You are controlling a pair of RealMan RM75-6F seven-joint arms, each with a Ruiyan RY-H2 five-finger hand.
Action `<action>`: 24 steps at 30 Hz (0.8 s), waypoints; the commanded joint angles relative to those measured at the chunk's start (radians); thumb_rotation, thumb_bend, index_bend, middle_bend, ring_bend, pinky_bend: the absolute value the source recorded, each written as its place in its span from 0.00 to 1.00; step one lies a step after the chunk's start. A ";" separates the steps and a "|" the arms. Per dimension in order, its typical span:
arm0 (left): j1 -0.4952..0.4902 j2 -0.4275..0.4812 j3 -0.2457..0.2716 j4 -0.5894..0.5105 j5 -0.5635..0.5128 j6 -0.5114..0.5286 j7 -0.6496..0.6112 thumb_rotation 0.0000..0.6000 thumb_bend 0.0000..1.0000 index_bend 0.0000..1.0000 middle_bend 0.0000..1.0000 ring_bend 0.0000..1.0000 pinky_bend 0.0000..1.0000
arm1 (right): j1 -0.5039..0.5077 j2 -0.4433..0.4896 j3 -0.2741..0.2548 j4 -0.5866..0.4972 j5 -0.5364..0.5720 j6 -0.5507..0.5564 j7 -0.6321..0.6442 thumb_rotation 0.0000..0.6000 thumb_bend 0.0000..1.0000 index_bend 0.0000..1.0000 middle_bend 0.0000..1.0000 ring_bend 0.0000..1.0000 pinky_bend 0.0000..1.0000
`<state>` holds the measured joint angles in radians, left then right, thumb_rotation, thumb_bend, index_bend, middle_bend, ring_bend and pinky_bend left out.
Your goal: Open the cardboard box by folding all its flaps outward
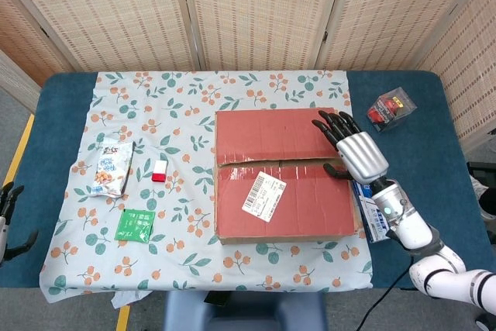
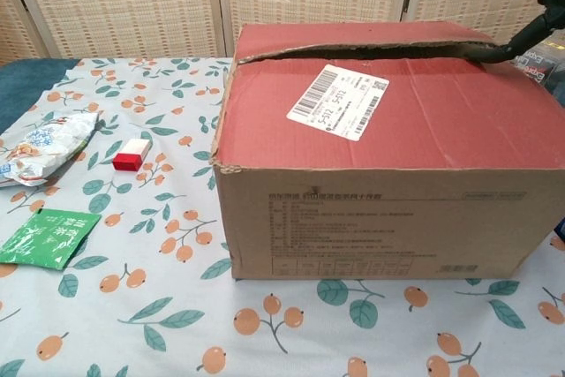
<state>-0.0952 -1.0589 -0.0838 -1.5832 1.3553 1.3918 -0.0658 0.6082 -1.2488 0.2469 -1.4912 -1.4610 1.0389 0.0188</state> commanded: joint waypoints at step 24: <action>0.045 0.021 -0.008 0.022 0.036 0.092 -0.107 1.00 0.40 0.05 0.00 0.00 0.00 | 0.165 -0.133 0.090 0.199 0.118 -0.041 0.008 1.00 0.35 0.00 0.00 0.00 0.00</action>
<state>-0.0538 -1.0382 -0.0899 -1.5668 1.3868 1.4754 -0.1659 0.7604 -1.3878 0.3200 -1.2840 -1.3667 1.0028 0.0567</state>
